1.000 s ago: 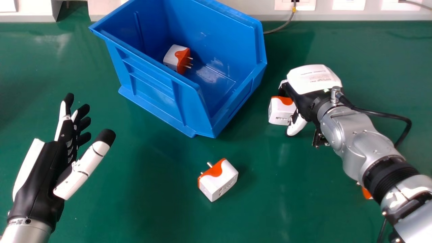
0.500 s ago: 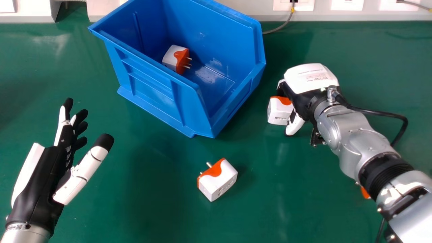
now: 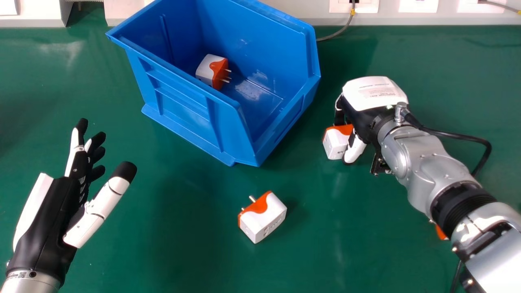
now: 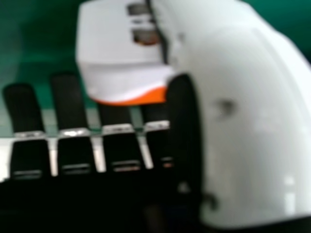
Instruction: Pick all objects and put in blue box
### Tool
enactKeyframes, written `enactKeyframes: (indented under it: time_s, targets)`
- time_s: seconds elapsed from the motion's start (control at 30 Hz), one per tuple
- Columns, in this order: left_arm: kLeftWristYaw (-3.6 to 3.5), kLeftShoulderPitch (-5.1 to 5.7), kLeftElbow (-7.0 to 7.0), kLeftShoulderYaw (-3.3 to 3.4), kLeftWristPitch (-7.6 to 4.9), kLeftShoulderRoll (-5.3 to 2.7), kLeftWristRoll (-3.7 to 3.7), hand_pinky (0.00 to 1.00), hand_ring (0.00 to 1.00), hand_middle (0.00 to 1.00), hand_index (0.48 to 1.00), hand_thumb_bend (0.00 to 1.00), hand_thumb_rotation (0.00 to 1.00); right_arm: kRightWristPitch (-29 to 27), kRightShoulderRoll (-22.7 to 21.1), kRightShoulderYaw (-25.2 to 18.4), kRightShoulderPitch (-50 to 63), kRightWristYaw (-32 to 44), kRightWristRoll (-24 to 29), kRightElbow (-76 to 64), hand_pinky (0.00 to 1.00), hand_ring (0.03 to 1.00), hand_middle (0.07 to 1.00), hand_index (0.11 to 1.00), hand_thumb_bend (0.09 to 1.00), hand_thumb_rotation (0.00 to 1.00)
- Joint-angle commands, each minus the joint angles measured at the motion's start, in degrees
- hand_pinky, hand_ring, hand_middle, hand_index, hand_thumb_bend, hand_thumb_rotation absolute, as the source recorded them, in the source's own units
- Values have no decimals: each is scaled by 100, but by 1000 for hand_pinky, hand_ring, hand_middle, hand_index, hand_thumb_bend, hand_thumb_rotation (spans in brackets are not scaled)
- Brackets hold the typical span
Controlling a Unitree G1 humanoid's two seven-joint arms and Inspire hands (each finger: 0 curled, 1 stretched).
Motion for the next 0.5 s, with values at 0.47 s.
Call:
enactKeyframes:
  time_s: [0.47]
  targets:
    - [-29, 30, -278, 21, 73, -14, -186, 946, 980, 988, 980, 685, 804, 140, -30, -42, 31, -103, 210, -34, 87, 141, 464, 478, 514, 8]
